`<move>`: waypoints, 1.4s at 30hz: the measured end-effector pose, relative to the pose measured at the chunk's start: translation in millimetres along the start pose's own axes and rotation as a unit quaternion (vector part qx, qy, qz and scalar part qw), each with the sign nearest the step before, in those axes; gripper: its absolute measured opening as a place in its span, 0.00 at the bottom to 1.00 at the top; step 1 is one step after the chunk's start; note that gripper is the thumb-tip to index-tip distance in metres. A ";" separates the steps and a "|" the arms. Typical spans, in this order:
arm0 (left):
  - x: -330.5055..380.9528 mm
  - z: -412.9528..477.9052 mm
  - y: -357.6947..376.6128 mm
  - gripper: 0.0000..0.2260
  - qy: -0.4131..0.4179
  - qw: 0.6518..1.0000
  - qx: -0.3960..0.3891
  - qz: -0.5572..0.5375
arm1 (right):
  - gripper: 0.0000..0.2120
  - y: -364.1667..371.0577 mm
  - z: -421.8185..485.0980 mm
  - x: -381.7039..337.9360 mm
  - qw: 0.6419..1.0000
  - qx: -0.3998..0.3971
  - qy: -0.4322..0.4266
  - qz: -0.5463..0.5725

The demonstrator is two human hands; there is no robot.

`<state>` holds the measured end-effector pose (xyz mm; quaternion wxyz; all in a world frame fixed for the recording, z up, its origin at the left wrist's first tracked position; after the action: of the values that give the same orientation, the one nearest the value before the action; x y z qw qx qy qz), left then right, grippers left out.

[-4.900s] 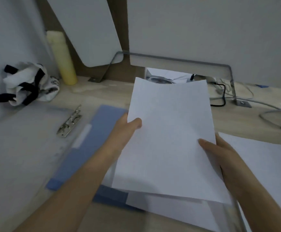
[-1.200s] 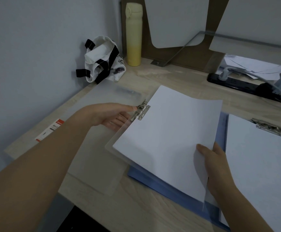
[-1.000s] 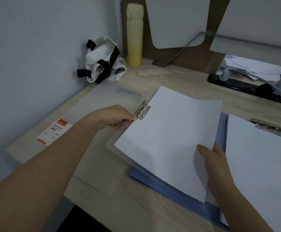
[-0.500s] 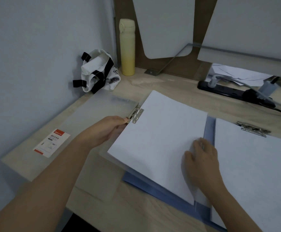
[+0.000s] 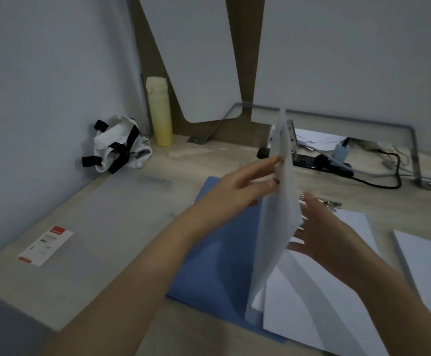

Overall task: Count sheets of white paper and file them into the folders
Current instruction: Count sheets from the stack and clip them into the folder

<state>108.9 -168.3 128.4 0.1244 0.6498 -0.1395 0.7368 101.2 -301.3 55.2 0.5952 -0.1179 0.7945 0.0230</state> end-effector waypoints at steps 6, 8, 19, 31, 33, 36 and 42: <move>-50.1 14.0 77.1 0.19 -0.036 0.990 -0.063 0.124 | 0.28 -81.6 -53.2 -13.7 0.992 0.094 -0.028 0.085; -72.2 13.8 84.4 0.20 -0.062 0.983 -0.066 0.162 | 0.26 -118.3 -57.1 6.8 0.984 0.175 0.014 0.027; -140.1 -10.2 54.2 0.15 -0.206 0.965 0.024 0.158 | 0.09 -159.9 -45.0 109.4 0.950 0.227 0.179 -0.116; -142.1 -29.0 -45.5 0.26 -0.235 0.882 0.125 0.389 | 0.04 -122.4 -11.7 103.0 0.971 0.166 0.143 -0.099; -144.2 -37.2 -70.3 0.27 -0.261 0.860 0.159 0.409 | 0.06 -116.2 -5.5 101.8 0.972 0.174 0.129 -0.096; -143.4 -40.3 -79.8 0.23 -0.277 0.872 0.169 0.367 | 0.04 -115.7 1.8 100.8 0.971 0.202 0.115 -0.061; -144.0 -27.7 -102.9 0.13 -0.287 0.896 0.250 0.228 | 0.21 -137.6 8.8 114.7 0.959 0.259 0.110 -0.036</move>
<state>138.8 -62.7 -13.2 -0.2591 0.7929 -0.1250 0.5372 108.8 -451.7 -42.2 0.5146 0.0095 0.8292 -0.2181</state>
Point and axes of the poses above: each hand's wrist, its own z-axis towards the middle knuckle, its own y-axis out of the palm, x = y × z, the point moved 9 cm from there along z, towards the middle knuckle, and after that the axes turned 9 degrees about -z, right-handed, at the moved point
